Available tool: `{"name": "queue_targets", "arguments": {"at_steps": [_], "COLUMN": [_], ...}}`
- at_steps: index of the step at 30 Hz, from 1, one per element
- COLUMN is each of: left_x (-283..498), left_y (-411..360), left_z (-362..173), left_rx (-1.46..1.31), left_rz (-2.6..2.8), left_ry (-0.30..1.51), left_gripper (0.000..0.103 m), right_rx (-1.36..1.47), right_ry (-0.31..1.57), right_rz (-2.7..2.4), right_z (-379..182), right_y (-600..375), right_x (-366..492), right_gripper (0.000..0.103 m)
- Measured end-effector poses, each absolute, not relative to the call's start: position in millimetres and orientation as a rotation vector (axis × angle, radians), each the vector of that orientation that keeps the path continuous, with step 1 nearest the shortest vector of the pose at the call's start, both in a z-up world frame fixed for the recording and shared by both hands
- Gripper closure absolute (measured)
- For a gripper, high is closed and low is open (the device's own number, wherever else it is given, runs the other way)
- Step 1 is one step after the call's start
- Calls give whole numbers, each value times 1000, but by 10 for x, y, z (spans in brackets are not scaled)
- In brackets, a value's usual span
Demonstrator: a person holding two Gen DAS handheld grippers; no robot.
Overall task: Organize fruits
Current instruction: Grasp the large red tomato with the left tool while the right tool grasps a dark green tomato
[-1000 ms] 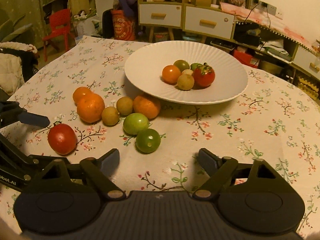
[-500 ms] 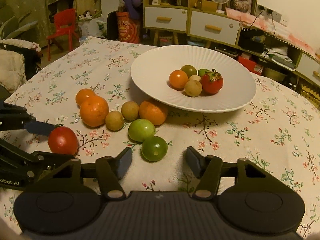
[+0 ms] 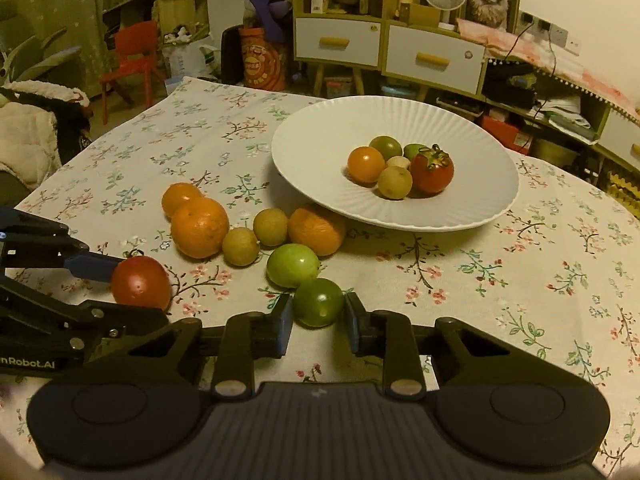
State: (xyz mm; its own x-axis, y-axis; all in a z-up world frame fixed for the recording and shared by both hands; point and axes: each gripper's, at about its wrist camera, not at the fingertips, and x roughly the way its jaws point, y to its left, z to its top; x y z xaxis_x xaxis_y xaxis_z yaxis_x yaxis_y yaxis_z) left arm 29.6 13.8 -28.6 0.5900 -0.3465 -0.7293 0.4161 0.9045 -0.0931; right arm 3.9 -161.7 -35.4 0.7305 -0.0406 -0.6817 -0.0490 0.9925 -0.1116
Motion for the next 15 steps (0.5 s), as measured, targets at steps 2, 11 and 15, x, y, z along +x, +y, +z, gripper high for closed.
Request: {"name": "queue_targets", "arguments": {"at_steps": [2, 11, 15], "left_x": [297, 313, 316], "left_y": [142, 144, 124], "left_z": [-279, -205, -162], "left_rx": [88, 75, 73], "left_rz": [-446, -455, -463], "left_ry": [828, 820, 813], "left_gripper": [68, 68, 68], "right_rx": [-115, -73, -70], "right_ry": [755, 778, 774], "right_rz": [9, 19, 22], "right_z": [-346, -296, -252], "right_y": [-1621, -1597, -1575], "right_x": [40, -3, -10], "right_gripper": [79, 79, 79]}}
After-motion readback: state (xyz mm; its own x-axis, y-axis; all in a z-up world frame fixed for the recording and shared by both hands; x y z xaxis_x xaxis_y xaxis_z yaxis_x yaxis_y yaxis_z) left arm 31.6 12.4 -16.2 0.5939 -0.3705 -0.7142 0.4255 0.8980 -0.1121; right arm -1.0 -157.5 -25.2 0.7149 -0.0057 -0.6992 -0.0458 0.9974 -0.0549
